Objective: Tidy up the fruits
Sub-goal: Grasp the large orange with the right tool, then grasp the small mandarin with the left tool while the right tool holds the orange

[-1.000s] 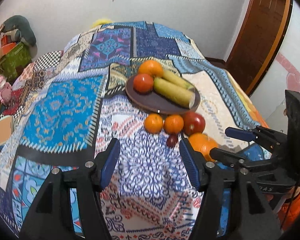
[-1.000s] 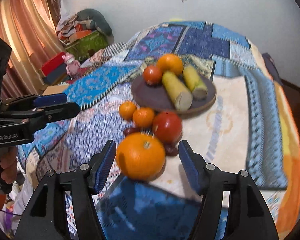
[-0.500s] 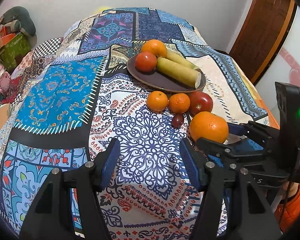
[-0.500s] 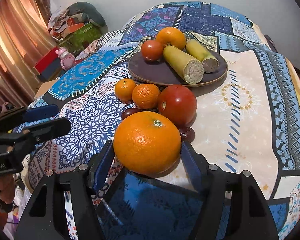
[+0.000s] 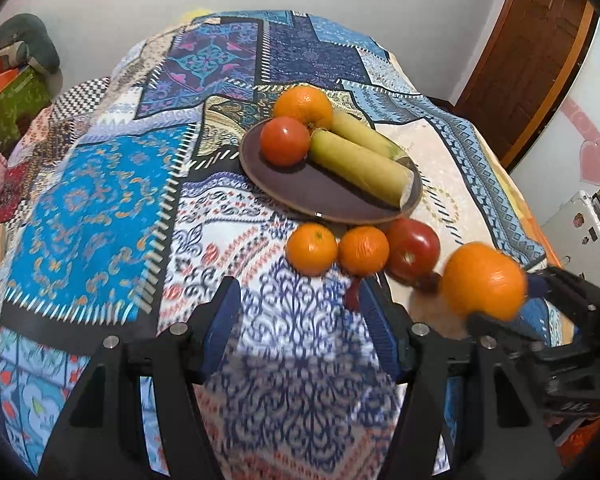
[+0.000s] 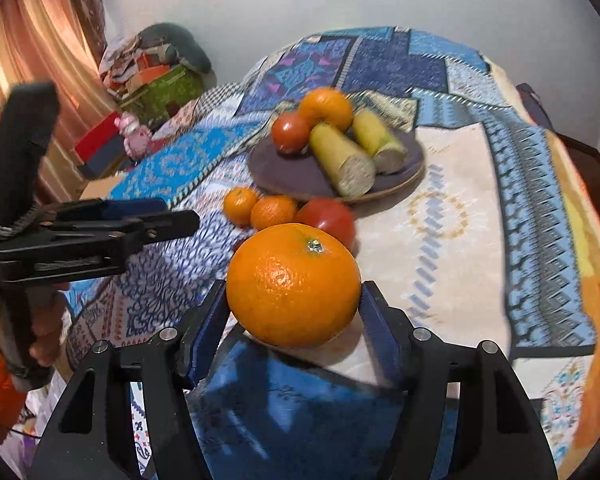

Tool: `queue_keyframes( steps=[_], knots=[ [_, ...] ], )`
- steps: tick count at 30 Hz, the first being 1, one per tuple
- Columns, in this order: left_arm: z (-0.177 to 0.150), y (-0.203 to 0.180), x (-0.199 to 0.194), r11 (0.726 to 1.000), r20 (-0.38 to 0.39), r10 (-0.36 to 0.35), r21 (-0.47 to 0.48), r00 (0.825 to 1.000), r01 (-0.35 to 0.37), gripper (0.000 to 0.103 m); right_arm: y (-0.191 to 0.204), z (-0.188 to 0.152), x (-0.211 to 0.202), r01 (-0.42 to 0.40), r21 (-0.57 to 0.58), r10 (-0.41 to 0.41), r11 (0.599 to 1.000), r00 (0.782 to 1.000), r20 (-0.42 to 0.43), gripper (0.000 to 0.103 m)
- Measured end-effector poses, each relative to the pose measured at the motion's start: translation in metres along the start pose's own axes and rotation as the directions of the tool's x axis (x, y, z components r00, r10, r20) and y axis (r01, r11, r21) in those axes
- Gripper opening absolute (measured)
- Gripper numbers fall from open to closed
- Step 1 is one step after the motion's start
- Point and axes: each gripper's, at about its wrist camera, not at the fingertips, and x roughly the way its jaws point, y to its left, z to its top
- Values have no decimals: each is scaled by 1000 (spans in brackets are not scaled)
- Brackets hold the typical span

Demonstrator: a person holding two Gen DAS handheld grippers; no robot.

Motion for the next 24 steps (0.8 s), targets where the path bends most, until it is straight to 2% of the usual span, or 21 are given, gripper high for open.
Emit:
queue_keyframes(
  steps=[5,10,16,24],
  knots=[
    [13,4,24,999,-46,-35,-28,998,34,51,-20,12,-9,39,31,-40,999,999,37,62],
    [18,0,39,1000,-59,-18,2,998,18,44,-37,17,-10,59,63,-62,996,997,49,62],
    [21,1,43,999,-45,-35,9,998,36,38,-45,18,-7,56,78,-60,995,997,48,62],
    [22,0,47,998,-64,-43,37,997,46,38,-44,21,-2,42,81,-46,996,998,50,62]
  ],
)
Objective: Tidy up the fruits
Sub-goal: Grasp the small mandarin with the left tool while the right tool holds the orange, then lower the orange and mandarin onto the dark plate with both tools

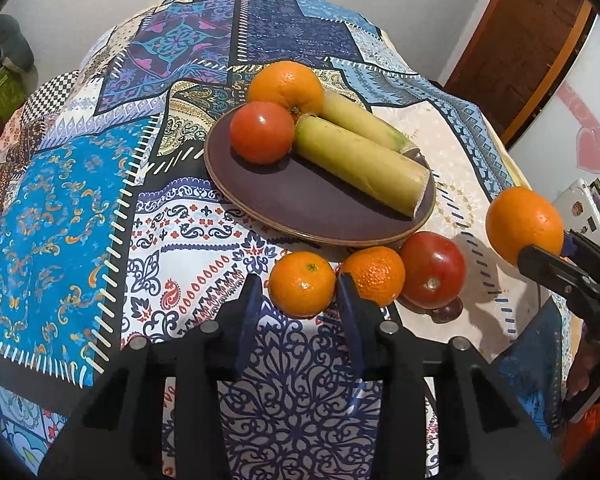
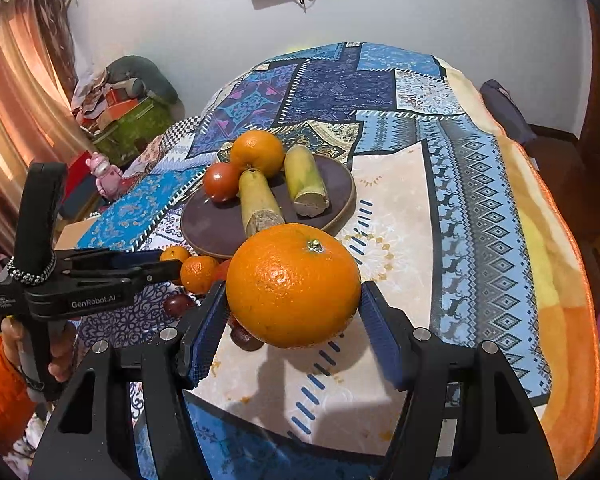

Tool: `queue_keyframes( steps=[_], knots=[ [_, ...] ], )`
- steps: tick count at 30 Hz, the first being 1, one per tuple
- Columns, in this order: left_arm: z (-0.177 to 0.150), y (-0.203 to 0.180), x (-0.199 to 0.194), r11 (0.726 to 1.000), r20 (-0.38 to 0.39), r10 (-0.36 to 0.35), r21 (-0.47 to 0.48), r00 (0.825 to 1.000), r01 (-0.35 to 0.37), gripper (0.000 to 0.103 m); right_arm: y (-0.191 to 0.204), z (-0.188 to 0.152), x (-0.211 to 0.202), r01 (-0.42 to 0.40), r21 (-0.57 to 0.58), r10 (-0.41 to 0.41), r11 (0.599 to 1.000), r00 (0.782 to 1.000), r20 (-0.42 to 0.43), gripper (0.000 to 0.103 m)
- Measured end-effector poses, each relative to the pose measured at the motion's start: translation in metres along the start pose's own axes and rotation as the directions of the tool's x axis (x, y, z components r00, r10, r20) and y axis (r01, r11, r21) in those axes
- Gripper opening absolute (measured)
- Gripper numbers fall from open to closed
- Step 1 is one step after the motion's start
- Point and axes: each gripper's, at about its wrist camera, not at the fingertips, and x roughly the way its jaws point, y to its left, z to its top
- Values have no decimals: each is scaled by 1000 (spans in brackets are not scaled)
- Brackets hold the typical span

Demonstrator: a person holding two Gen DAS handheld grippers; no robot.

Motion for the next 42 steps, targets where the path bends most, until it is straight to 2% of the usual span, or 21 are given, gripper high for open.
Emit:
queue_keyframes(
  steps=[8,11,24,32,42],
  knots=[
    [-3,1,-2,1000,17,-27,8,1000,27,34,-1,2,1,-6,2,6,1000,1000,2,62],
    [-4,2,-8,1000,30,-13,1,999,13,34,-2,5,1,-2,-2,2,1000,1000,7,62],
    [28,6,-50,1000,172,5,-12,985,-3,34,13,45,18,-3,-81,7,997,999,46,62],
    [51,14,-28,999,144,-2,-35,990,8,34,26,75,48,3,-136,4,991,999,49,62],
    [61,16,7,1000,94,-15,-21,995,17,34,32,91,89,33,-188,-32,982,999,10,62]
  ],
)
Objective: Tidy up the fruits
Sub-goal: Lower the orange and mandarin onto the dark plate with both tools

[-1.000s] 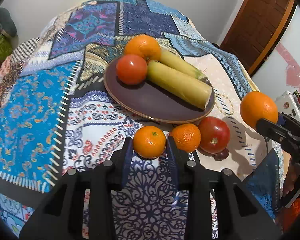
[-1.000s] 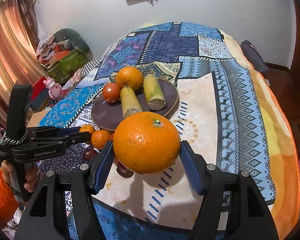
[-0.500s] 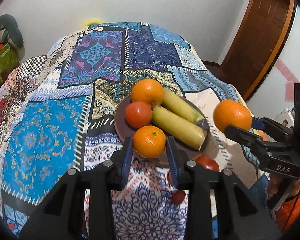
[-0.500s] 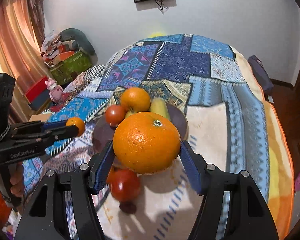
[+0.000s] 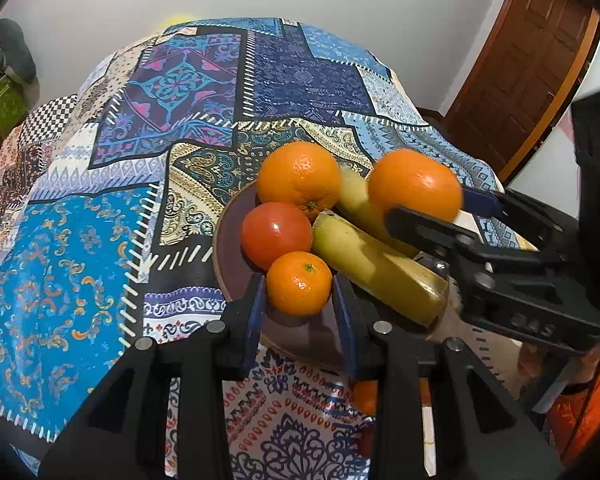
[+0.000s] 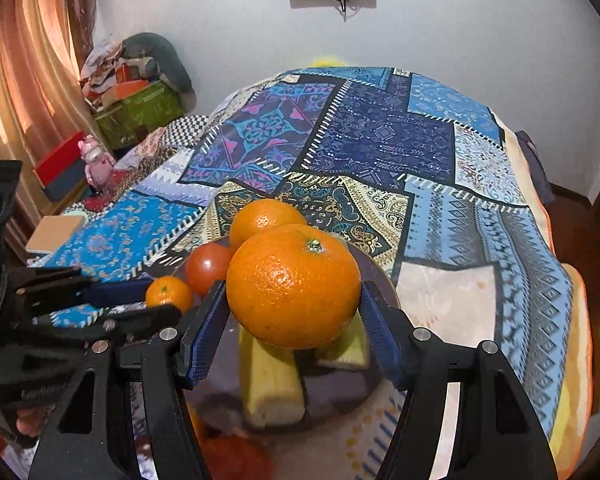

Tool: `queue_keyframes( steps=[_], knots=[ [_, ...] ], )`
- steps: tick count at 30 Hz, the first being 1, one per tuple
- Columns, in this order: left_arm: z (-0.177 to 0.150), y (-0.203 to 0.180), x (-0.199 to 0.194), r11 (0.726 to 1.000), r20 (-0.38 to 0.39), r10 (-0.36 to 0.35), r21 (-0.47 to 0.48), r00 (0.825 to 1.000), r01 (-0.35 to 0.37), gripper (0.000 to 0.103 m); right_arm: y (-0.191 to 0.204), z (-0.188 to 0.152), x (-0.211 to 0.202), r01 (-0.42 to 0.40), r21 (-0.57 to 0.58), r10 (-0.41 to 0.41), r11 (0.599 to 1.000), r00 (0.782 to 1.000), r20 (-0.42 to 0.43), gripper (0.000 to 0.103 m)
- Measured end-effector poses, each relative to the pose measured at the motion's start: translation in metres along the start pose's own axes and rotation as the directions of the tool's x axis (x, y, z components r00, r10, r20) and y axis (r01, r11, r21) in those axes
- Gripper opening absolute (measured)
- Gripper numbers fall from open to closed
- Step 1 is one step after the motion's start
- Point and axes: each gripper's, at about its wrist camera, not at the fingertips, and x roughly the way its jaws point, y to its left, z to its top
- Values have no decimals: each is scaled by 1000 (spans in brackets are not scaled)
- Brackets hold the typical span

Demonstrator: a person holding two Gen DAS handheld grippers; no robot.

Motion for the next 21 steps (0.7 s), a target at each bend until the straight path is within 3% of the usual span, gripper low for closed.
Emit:
queue_keyframes(
  steps=[7,21],
  knots=[
    [1,-3,11,1000,-13,-2,9,1000,2,34,-1,1,19,6,-4,-6,1000,1000,-29,63],
    [-1,-1,20,1000,-47,5,-10,999,-6,34,1,-1,11,-11,-41,10,999,1000,-25,64]
  ],
)
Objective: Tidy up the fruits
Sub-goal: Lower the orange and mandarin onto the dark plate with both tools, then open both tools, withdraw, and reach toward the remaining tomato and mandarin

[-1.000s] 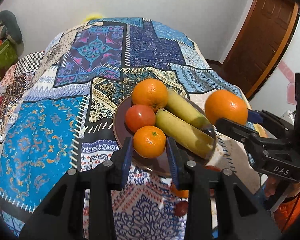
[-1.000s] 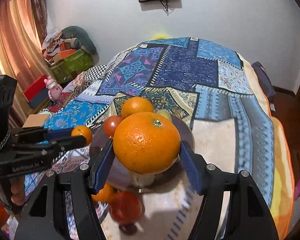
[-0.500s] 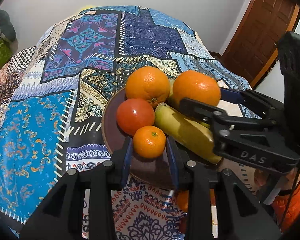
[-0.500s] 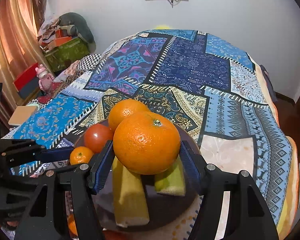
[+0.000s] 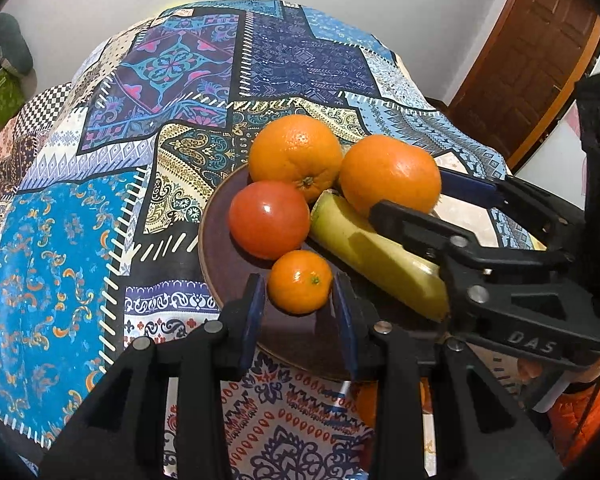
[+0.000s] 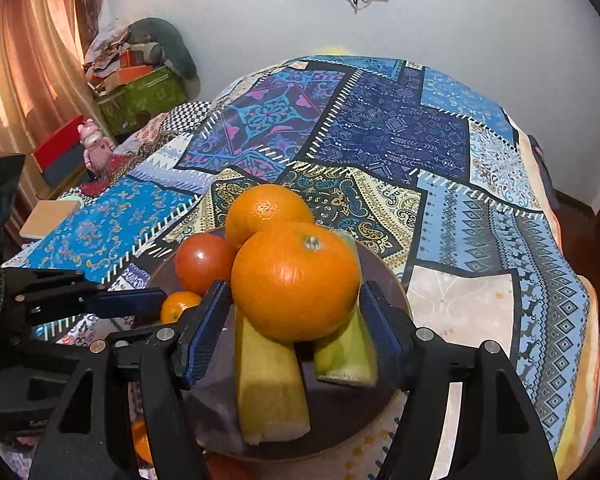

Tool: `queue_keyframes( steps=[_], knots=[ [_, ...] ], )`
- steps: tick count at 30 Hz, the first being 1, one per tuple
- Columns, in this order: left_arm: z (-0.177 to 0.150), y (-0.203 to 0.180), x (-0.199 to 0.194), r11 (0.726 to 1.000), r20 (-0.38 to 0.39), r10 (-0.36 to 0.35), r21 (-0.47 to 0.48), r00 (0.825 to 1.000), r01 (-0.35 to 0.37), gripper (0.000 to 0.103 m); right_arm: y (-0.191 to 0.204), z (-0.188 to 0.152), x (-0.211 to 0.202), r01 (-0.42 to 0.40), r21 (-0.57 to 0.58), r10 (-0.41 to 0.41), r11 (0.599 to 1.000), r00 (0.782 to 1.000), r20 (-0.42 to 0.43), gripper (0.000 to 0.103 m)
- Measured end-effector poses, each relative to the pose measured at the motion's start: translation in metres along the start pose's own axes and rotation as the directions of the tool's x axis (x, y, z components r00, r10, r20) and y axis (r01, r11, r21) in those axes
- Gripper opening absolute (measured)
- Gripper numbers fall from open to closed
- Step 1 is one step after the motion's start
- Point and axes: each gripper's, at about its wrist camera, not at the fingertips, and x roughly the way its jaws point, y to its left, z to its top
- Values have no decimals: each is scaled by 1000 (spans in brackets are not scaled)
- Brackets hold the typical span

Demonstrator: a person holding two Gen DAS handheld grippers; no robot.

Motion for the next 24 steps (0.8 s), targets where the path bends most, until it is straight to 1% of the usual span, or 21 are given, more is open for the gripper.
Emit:
queue_keyframes(
  steps=[5,9,15,17,24],
  knots=[
    [-2,0,-6,1000,1,-2,-8,1000,2,34,-3,-2,-10,-2,10,2,1000,1000,7,64],
    [-4,-1,-16,1000,10,-1,-12,1000,1,34,-5,-6,-28,-5,23,5,1000,1000,27,64],
    [-11,-8,-48,1000,45,3,4,999,-3,34,-3,-16,-60,-12,32,10,999,998,58,64],
    [-14,-10,-58,1000,56,9,13,998,-9,36,-2,-22,-69,-17,35,14,999,998,63,65],
    [-39,-22,-94,998,79,13,54,997,-17,39,9,-44,-92,-30,45,28,999,998,61,67]
  ],
)
